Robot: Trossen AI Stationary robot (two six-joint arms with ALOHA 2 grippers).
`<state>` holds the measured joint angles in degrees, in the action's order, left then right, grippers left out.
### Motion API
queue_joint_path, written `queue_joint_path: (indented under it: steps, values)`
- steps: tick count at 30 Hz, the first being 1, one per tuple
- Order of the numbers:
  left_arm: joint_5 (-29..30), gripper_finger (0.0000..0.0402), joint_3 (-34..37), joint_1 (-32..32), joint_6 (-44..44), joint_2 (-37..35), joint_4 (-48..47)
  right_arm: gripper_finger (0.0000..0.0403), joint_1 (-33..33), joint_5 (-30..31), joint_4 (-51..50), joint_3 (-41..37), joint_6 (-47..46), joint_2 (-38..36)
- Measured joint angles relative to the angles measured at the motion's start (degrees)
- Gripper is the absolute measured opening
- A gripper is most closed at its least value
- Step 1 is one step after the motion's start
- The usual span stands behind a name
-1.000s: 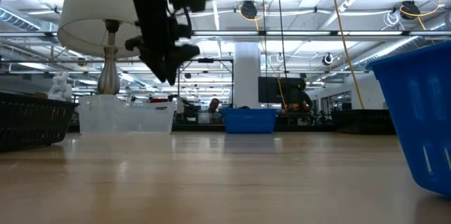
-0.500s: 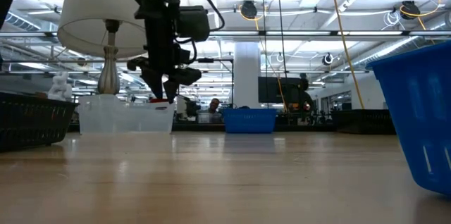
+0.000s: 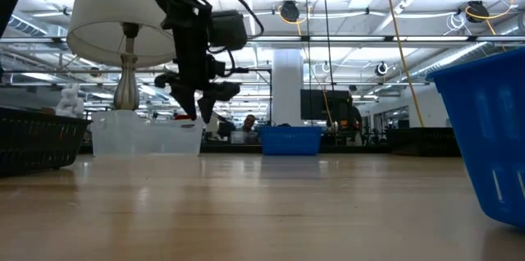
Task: Stack baskets by color
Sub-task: Stack the top transparent bin on top of the bottom transparent bin
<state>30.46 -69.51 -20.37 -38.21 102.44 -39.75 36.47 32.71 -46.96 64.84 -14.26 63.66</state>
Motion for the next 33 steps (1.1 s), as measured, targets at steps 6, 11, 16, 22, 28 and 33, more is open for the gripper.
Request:
queue_joint_path:
  steps: [6, 11, 16, 22, 28, 33]
  values:
    - [-0.5, 0.0168, 0.0, -0.6, 5.0, 4.2, 3.3, 0.0084, 0.0, 0.0, 0.0, 0.0, 0.4, 0.0]
    - [-0.6, 0.0116, 0.0, 0.1, 10.3, 4.8, 4.9, 0.0084, 0.0, 0.0, 0.0, 0.0, 0.5, 0.0]
    - [-3.9, 0.0017, 0.0, 3.0, 12.3, 3.8, 4.3, 0.0084, 0.0, 0.0, 0.0, 0.0, 1.5, 0.0]
    - [-12.0, 0.0009, -0.7, 9.2, 16.5, 2.0, 3.5, 0.0084, 0.0, 0.1, 0.0, 0.0, 1.2, 0.0]
    - [-16.0, 0.0006, -3.4, 20.0, 24.1, -0.3, 1.6, 0.0084, -0.8, 2.3, 0.0, 0.0, -0.1, 0.0]
    - [-15.8, 0.0004, -8.0, 30.9, 38.0, -0.5, 0.9, 0.0084, -3.5, 3.3, 0.8, 0.0, 0.0, 0.0]
